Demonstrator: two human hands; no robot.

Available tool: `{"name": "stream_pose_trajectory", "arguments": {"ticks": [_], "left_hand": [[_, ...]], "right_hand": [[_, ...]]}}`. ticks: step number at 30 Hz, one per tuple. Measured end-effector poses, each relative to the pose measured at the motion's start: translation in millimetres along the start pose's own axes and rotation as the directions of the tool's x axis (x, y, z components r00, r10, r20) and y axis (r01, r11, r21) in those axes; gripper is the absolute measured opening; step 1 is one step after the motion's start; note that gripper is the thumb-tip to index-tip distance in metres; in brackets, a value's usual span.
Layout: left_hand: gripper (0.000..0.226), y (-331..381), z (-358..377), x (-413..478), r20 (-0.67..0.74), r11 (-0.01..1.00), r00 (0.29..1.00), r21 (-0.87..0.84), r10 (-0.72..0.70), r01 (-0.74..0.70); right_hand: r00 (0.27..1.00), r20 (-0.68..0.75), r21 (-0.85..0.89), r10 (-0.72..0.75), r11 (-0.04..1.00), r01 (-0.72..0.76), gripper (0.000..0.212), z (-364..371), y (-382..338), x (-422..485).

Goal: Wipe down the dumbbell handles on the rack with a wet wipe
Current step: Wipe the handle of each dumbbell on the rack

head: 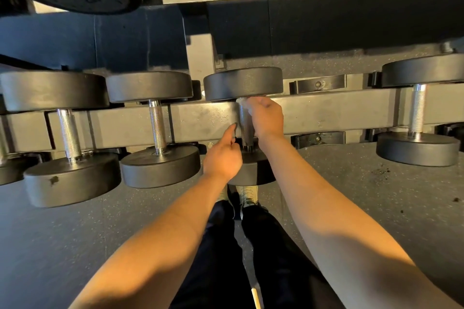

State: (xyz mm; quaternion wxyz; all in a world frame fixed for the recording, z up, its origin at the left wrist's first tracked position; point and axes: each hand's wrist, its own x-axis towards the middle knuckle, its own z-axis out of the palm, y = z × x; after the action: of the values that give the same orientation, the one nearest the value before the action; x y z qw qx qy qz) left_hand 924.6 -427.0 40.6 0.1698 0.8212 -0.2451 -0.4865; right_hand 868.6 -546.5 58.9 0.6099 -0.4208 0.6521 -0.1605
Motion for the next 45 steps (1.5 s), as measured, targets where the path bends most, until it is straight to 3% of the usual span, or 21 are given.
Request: {"name": "stream_pose_trajectory", "arguments": {"ticks": [2,5,9,13,18,26,29,32,34,37,40,45], "left_hand": [[0.064,5.7,-1.8,2.9,0.041,0.996,0.999,0.092,-0.005,0.001],[0.069,15.3,-0.2,6.7,0.048,0.986,0.997,0.159,-0.068,0.060],[0.058,19.8,2.7,4.6,-0.040,0.996,0.996,0.048,-0.079,0.081],[0.053,17.1,3.5,3.0,-0.069,0.995,0.996,-0.084,-0.062,0.056],[0.052,18.1,3.5,-0.7,-0.094,0.993,0.995,-0.119,-0.034,0.023],[0.050,13.3,5.7,1.8,-0.092,0.985,0.996,-0.172,-0.003,-0.013],[0.048,11.6,5.5,2.4,-0.085,0.984,0.996,-0.177,0.000,-0.015],[0.047,10.1,7.0,3.5,-0.090,0.981,0.996,-0.195,-0.013,-0.004],[0.047,10.1,7.6,4.1,-0.097,0.977,0.995,-0.215,-0.022,0.001],[0.047,10.2,7.3,3.5,-0.099,0.971,0.994,-0.240,-0.036,0.011],[0.046,10.2,7.6,3.2,-0.116,0.974,0.993,-0.227,-0.033,0.006],[0.043,8.1,9.6,3.8,-0.130,0.973,0.991,-0.231,-0.029,-0.002]], "right_hand": [[0.999,-0.015,0.119,0.050,0.992,-0.048,0.009,3.4,6.1,0.0],[0.989,-0.146,0.103,-0.006,0.994,0.021,0.009,16.7,10.9,4.5],[0.975,-0.221,0.061,-0.037,0.997,0.051,0.012,23.7,11.0,13.6],[0.973,-0.090,-0.318,-0.211,0.932,0.173,0.005,9.5,17.6,12.1],[0.962,0.061,-0.542,-0.265,0.801,0.255,0.012,-7.4,34.5,-1.7],[0.981,0.192,-0.791,0.001,0.592,0.155,0.018,-23.8,47.3,-15.2],[0.983,0.183,-0.691,-0.011,0.710,0.137,0.011,-32.0,46.4,-11.0],[0.988,0.126,-0.517,-0.090,0.844,0.143,0.029,-31.7,34.7,-3.5],[0.988,0.151,-0.465,-0.031,0.880,0.099,0.036,-22.7,27.4,2.2],[0.977,0.194,-0.491,0.084,0.871,0.023,0.030,-15.3,28.2,6.0],[0.960,0.233,-0.643,0.154,0.765,0.034,0.028,-20.3,32.7,9.6],[0.915,0.259,-0.906,0.309,0.407,0.118,0.037,-22.8,49.4,14.3]]}}
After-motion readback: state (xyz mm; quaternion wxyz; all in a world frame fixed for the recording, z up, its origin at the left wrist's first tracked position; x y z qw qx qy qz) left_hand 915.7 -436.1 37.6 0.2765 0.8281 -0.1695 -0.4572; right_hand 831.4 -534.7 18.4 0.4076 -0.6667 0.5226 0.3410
